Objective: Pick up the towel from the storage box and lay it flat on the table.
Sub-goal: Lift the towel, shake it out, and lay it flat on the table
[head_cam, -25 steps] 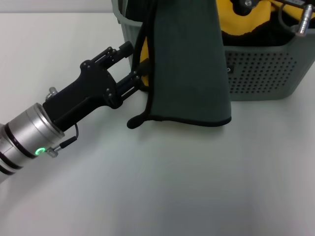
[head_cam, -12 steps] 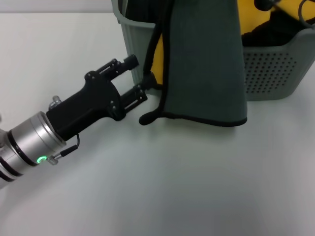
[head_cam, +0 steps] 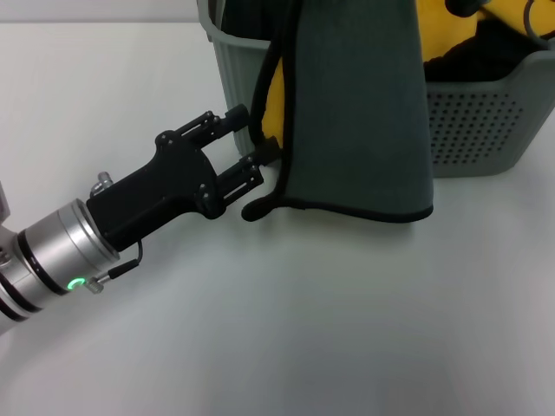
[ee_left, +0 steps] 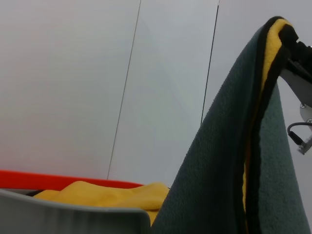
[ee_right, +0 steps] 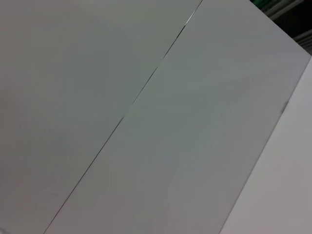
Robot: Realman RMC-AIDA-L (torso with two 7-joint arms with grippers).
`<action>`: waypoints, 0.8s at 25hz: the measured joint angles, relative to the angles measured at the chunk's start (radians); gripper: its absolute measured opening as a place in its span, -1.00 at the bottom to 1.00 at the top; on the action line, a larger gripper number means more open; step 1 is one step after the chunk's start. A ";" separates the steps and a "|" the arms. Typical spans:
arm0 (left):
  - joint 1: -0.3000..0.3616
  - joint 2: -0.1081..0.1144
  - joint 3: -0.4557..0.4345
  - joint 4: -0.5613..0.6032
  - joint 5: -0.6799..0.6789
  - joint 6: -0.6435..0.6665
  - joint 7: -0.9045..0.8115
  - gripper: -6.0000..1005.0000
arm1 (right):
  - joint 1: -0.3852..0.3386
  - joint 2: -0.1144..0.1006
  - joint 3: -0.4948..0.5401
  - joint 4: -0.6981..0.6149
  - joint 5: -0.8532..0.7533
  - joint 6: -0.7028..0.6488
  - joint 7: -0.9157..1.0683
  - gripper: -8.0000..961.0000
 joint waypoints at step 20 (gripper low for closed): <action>0.001 0.001 -0.001 0.015 -0.001 0.021 0.057 -0.83 | -0.003 0.001 0.009 0.011 -0.003 -0.003 -0.003 -0.88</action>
